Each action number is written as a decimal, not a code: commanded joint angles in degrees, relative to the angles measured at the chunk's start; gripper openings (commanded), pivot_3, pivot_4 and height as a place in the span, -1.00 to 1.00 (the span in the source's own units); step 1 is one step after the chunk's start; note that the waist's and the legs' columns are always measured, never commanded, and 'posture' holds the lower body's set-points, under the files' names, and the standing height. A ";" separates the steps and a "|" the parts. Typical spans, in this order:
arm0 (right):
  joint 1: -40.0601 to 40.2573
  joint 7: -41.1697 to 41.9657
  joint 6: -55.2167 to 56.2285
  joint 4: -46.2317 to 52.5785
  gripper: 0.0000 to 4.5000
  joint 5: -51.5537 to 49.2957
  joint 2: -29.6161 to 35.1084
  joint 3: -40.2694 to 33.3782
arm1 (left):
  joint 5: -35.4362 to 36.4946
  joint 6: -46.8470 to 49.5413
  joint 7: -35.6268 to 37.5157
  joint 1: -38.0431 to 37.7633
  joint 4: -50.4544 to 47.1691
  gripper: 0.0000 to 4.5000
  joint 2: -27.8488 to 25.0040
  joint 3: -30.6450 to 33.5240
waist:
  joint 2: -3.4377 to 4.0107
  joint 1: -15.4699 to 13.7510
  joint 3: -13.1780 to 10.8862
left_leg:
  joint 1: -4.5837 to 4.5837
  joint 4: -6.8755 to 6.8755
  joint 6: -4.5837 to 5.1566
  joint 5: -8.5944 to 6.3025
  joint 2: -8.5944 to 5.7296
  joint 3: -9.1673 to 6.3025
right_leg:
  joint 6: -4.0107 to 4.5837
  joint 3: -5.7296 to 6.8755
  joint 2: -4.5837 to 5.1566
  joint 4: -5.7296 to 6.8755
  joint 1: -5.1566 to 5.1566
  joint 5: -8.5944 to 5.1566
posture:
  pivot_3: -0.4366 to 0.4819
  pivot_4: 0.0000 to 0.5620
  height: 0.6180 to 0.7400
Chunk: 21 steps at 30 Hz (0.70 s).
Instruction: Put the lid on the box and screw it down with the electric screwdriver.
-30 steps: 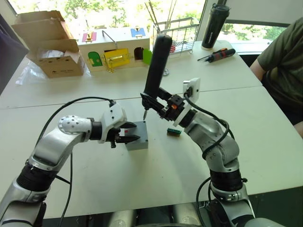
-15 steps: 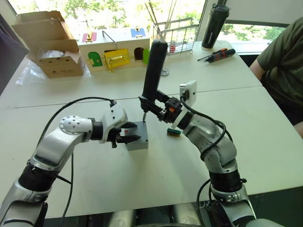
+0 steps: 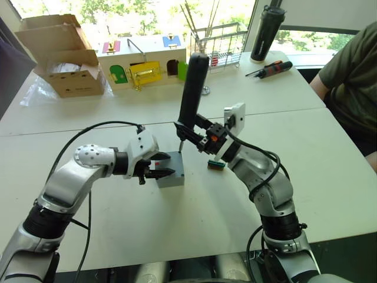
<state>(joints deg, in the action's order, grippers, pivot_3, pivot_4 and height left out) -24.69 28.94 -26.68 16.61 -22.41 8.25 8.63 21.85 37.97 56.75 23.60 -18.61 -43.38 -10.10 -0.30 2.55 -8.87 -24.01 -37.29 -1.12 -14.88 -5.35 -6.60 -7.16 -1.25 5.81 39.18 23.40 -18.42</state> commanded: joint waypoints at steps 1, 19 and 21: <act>0.91 1.86 2.76 -0.10 -0.20 3.32 0.16 5.54 | -0.78 -0.12 0.07 -0.81 0.30 0.05 -0.08 -0.78 | 0.02 0.02 0.05 | 0.03 0.02 0.00 0.00 0.00 0.00 | 0.00 0.00 0.00 0.00 -0.01 0.00 | -0.05 -0.47 1.00; 4.17 3.32 7.49 -8.21 -0.20 6.58 -1.07 7.59 | -1.18 -0.43 -0.42 -2.25 0.71 0.05 -0.30 -0.70 | 0.02 0.01 0.66 | 0.85 0.28 0.10 -0.08 0.14 0.02 | 0.02 -0.07 -0.16 -0.12 -0.73 -0.02 | -0.05 -0.47 1.00; 4.34 3.29 7.48 -8.79 -0.20 6.67 -1.18 7.52 | -1.18 -0.41 -0.48 -2.25 0.73 0.05 -0.25 -0.74 | 0.01 0.01 0.72 | 0.90 0.31 0.11 -0.09 0.15 0.02 | 0.02 -0.09 -0.17 -0.13 -0.77 -0.02 | -0.05 -0.47 1.00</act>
<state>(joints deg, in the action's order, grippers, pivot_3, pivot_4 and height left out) -22.55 31.18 -16.57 11.96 -15.96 7.25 13.73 21.42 37.04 56.37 22.05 -17.94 -43.43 -10.36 -0.30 2.56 -8.15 -23.09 -36.98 -1.01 -14.97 -5.20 -6.58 -7.14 -1.35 5.63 39.05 22.62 -18.44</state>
